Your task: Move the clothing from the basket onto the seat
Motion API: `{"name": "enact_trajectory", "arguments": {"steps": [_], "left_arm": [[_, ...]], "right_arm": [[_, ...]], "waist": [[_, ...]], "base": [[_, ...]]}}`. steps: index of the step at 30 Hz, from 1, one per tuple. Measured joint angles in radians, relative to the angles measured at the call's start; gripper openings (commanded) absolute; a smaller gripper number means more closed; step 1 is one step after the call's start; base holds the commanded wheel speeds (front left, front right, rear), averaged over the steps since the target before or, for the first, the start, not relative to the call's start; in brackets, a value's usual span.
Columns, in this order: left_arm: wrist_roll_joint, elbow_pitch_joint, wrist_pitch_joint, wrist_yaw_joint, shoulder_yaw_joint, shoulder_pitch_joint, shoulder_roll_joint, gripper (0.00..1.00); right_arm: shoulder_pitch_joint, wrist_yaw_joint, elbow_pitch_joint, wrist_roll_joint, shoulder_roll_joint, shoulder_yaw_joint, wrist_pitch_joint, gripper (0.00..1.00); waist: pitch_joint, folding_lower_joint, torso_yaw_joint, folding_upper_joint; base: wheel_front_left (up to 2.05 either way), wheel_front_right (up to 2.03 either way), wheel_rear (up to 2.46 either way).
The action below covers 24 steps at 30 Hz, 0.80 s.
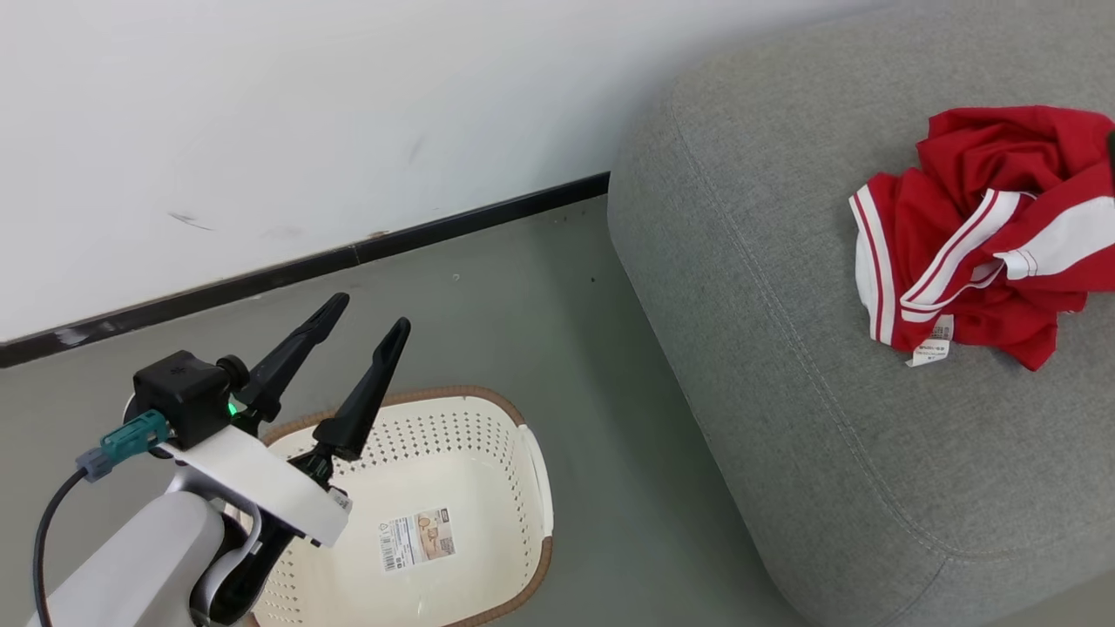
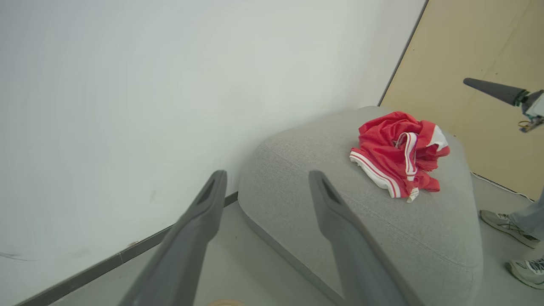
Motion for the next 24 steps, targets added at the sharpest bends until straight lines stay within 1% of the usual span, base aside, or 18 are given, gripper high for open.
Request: {"name": "enact_trajectory", "arguments": {"steps": [10,16,21,24], "left_arm": [[-0.021,0.031,0.0,0.051,0.074,0.068,-0.004,1.0],[-0.025,0.032,-0.001,0.076,0.126,0.1,-0.024,1.0],[-0.025,0.032,-0.001,0.098,0.19,0.134,-0.038,1.0],[-0.024,0.032,-0.001,0.103,0.219,0.15,-0.041,1.0]], "right_arm": [[0.037,0.0,-0.057,0.0,0.034,0.045,-0.012,1.0],[0.065,0.0,-0.082,0.0,0.048,0.061,-0.02,1.0],[0.095,0.0,-0.101,0.006,0.089,0.041,-0.032,1.0],[0.126,0.0,-0.119,0.006,0.114,0.038,-0.036,1.0]], "waist": [[-0.055,0.0,0.058,0.0],[-0.081,0.0,0.099,0.0],[-0.1,0.0,0.133,0.0],[-0.111,0.0,0.152,0.0]], "base": [[0.0,0.0,0.0],[0.0,0.0,0.0],[0.0,0.0,0.0],[0.0,0.0,0.0]]}}
